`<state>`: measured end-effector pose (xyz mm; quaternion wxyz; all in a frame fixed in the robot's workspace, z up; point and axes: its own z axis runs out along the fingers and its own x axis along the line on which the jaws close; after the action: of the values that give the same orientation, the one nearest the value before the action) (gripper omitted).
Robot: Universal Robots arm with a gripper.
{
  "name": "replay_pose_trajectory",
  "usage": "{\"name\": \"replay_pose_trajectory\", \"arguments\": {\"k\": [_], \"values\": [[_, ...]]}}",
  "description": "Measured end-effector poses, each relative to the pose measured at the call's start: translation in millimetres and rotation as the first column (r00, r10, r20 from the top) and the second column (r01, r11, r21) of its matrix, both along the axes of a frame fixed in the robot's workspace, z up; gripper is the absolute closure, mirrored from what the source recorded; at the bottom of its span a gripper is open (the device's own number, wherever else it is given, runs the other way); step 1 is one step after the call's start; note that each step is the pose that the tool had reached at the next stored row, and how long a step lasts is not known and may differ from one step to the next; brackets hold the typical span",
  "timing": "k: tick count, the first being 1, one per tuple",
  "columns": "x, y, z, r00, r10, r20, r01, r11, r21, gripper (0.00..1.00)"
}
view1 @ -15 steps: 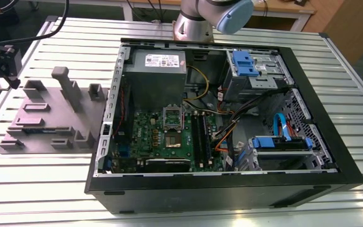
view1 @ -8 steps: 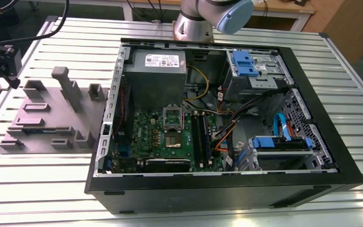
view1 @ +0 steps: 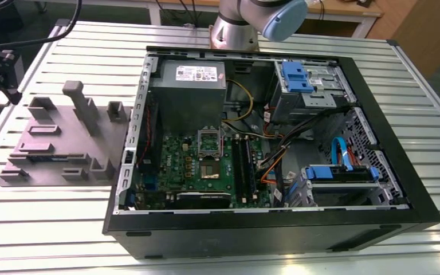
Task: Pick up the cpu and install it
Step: 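Pick up the cpu and move it towards the insertion slot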
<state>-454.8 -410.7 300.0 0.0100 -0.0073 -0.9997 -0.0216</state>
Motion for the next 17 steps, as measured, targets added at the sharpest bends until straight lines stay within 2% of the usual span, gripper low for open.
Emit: {"name": "replay_pose_trajectory", "arguments": {"k": [2, 17], "values": [[0.0, 0.0, 2.9, 1.0000, 0.000, -0.0001, 0.000, 1.0000, 0.0000, 0.53], [0.0, 0.0, 4.9, 1.0000, 0.000, -0.0001, 0.000, 1.0000, 0.0000, 0.53]]}}
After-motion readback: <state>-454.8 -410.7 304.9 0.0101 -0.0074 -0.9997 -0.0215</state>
